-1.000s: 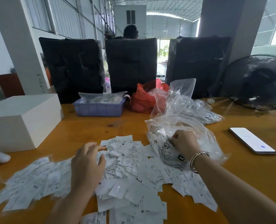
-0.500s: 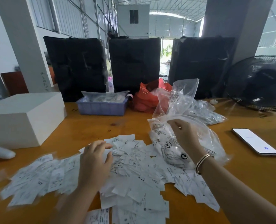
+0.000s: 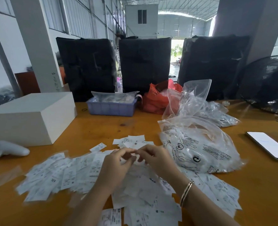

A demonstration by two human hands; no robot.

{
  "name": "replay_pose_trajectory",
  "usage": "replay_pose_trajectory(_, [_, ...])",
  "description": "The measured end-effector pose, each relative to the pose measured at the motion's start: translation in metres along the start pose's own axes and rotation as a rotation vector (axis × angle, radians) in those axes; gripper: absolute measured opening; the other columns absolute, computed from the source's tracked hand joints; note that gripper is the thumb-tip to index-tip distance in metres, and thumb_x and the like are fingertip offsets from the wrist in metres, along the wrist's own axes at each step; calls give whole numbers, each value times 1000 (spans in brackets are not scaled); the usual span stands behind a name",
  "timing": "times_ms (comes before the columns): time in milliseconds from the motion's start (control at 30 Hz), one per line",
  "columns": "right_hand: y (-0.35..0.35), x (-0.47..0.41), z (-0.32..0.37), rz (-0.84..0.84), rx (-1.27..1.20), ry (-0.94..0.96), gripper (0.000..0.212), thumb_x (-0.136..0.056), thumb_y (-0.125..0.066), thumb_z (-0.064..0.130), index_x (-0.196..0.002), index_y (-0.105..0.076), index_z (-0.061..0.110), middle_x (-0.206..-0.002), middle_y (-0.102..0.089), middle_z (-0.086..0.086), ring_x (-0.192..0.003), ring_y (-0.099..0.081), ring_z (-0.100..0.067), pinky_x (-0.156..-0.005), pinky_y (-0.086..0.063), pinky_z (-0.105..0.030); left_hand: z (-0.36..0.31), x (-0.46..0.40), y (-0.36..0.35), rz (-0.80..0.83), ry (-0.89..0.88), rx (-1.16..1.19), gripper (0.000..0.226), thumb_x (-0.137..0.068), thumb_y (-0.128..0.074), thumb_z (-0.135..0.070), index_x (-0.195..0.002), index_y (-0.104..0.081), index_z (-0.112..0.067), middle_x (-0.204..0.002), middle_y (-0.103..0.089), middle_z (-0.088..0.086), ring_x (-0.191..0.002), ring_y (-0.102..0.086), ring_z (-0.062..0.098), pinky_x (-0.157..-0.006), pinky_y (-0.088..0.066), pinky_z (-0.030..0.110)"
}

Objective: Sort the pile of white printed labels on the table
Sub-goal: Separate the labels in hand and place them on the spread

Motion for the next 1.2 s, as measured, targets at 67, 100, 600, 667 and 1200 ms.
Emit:
replay_pose_trajectory(67, [1,1,-6,-51,-46,-43,16,-94,-55,24,-86,-69,23,-72,-68,7,-59,-55,-9,-56,-45,-26,4,0,3,-51,1,14,17,-85,-69,-15,-98,-72,-26,-86,-66,-19,-75,-58,-12,-61,-45,6])
replay_pose_trajectory(100, [3,2,-8,-79,-35,-55,17,-95,-53,23,-89,-68,25,-76,-67,10,-60,-54,-4,-56,-44,-22,5,0,5,-80,11,31,15,-86,-69,-14,-95,-72,-25,-84,-66,-18,-74,-57,-12,-59,-44,5])
replay_pose_trajectory(600, [-6,11,-10,-110,479,126,28,-95,-48,31,-80,-68,19,-84,-66,8,-80,-55,-9,-73,-37,-25,27,-3,16,-278,241,264,8,-88,-66,-29,-81,-68,-26,-76,-69,-10,-78,-62,2,-62,-43,16])
replay_pose_trajectory(667, [5,9,-16,-194,69,-57,27,-95,-53,25,-71,-65,24,-74,-62,6,-68,-54,-8,-61,-39,-24,24,-3,13,-239,230,288,7,-89,-64,-27,-83,-67,-29,-80,-71,-15,-80,-62,-3,-65,-45,13])
replay_pose_trajectory(1200, [20,16,-22,-222,-512,-161,20,-92,-57,18,-78,-69,25,-66,-65,4,-54,-59,-10,-51,-45,-19,6,0,-1,-28,137,398,13,-91,-58,-23,-87,-69,-31,-76,-72,-18,-76,-66,-3,-65,-49,9])
Point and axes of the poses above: each hand's wrist, its own x-axis away from the middle knuckle, its own y-axis out of the back of the hand, z = x × y, the point moved 5 cm from there along -x, towards the middle knuckle
